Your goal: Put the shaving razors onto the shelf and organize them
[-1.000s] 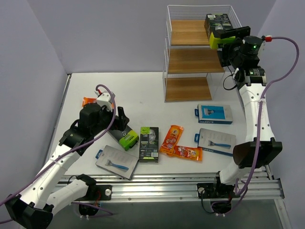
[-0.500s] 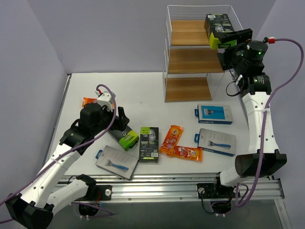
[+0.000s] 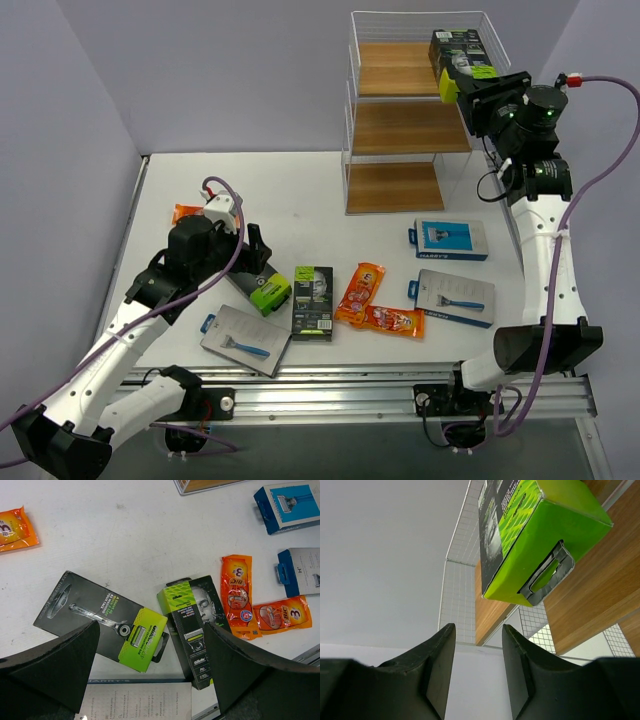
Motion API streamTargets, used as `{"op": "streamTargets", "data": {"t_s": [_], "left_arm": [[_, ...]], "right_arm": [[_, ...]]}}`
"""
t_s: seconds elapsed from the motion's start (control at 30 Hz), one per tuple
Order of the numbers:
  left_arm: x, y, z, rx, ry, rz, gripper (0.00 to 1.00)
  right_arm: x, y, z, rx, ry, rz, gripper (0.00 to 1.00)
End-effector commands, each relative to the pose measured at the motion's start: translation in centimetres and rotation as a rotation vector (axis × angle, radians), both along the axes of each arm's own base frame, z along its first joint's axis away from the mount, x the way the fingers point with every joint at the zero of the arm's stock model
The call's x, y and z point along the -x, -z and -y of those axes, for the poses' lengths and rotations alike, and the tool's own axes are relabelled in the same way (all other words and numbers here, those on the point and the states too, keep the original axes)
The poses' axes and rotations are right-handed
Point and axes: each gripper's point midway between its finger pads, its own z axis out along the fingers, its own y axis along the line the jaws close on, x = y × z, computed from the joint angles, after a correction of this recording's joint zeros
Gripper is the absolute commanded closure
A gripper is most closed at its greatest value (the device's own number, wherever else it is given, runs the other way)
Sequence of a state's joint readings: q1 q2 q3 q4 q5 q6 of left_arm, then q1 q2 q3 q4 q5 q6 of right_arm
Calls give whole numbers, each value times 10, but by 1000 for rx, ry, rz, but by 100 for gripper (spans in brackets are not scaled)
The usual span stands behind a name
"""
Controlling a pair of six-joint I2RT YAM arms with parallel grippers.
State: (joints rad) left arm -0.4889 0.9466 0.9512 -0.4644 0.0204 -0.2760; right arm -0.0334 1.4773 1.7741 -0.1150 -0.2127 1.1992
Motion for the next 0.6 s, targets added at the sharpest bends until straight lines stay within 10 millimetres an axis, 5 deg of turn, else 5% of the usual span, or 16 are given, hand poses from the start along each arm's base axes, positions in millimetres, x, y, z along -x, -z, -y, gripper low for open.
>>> {"op": "streamTargets", "data": {"t_s": [0.0,0.57], "left_arm": [[-4,-23,2,19,10,49,6],[-4,-19,8,35,39,30,6]], "right_arm": [[-4,-14,-2,15,-26,67,62],[-47,-14,9,25,-10,72,61]]}}
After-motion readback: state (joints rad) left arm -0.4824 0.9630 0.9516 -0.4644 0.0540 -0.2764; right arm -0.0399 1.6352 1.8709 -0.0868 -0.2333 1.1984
